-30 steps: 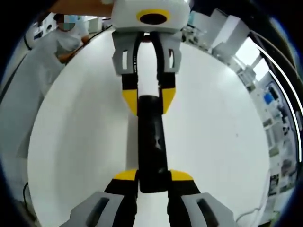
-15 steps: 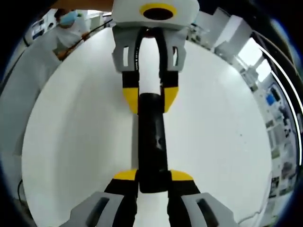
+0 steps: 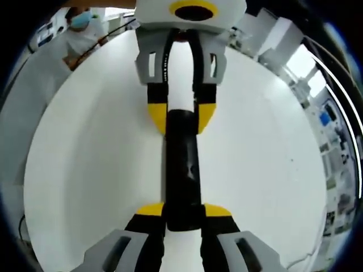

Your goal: Press the specified remote control buttons in sequence, fully releasing each button before pressing the next.

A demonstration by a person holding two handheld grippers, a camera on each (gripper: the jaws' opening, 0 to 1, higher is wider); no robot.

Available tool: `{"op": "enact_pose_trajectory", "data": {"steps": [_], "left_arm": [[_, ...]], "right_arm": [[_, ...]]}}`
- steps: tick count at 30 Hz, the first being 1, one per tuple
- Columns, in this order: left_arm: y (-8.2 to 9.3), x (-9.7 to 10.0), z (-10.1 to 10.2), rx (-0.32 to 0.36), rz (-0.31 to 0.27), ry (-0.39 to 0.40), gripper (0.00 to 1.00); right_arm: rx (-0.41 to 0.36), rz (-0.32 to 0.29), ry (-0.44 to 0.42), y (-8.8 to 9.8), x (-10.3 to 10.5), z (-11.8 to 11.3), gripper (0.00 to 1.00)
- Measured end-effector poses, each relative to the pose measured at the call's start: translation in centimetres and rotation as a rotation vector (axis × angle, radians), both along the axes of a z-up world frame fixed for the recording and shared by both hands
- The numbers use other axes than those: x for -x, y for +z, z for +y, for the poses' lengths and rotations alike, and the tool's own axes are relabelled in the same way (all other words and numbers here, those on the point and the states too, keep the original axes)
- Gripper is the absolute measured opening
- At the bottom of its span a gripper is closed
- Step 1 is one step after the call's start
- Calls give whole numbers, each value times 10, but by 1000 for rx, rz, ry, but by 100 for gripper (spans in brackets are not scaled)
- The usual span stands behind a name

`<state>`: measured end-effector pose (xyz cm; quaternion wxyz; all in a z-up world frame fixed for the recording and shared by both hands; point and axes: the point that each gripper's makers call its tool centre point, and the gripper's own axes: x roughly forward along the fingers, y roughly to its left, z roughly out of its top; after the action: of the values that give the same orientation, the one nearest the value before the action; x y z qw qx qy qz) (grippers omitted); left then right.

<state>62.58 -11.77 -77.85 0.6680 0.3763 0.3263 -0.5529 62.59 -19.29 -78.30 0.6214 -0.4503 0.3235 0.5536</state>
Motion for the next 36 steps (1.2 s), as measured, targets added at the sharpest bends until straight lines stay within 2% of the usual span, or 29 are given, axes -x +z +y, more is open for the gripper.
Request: {"op": "enact_pose_trajectory", "data": {"steps": [16, 18, 24, 32, 36], "left_arm": [[-1, -1, -1, -30, 7, -15, 24], [0, -2, -1, -33, -16, -32, 26], [-1, -4, -1, -24, -14, -12, 28], [1, -8, 0, -17, -51, 9, 34], [4, -16, 1, -10, -104, 37, 43]], "right_arm": [[-8, 9, -32, 1, 0, -2, 21], [-15, 23, -49, 1, -1, -3, 21], [-29, 19, -64, -1, -3, -4, 21], [-38, 10, -85, -2, -9, -4, 22], [-50, -18, -103, -2, -13, -4, 26]]}}
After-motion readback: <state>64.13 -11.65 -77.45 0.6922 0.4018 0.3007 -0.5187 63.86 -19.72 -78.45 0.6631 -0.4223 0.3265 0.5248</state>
